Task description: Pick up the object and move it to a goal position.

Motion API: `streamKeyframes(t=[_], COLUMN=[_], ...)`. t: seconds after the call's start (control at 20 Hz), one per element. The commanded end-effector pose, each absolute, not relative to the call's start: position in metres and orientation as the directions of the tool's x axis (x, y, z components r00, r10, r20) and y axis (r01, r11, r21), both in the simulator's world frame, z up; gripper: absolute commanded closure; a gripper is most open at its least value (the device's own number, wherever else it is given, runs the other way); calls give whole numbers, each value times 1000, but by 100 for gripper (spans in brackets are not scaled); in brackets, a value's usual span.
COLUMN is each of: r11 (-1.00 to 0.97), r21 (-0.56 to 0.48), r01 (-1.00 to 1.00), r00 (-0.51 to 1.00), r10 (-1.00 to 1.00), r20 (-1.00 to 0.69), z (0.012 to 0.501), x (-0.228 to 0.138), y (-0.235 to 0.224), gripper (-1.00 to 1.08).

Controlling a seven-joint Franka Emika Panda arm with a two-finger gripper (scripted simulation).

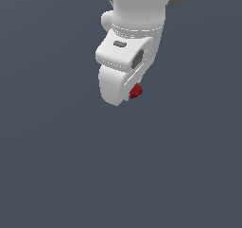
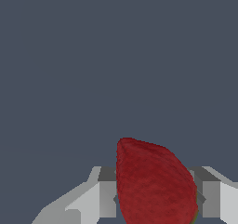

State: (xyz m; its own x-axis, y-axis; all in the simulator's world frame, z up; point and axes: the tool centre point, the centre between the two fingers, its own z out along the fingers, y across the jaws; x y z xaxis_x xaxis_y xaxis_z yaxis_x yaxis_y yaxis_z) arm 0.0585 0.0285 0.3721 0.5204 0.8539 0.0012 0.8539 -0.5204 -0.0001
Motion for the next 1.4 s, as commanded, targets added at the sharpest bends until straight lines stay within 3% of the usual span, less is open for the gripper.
streamKeyframes(t=[0.0,0.7,1.35], r11=[-521,-521,-521], r21=[0,0,0], r01=[854,853,853], r00=[521,521,521], r10=[854,853,853], r20=[1,1,0], z=[388,448,467], x=[63,82,90], y=[32,47,52], gripper=[108,108,108])
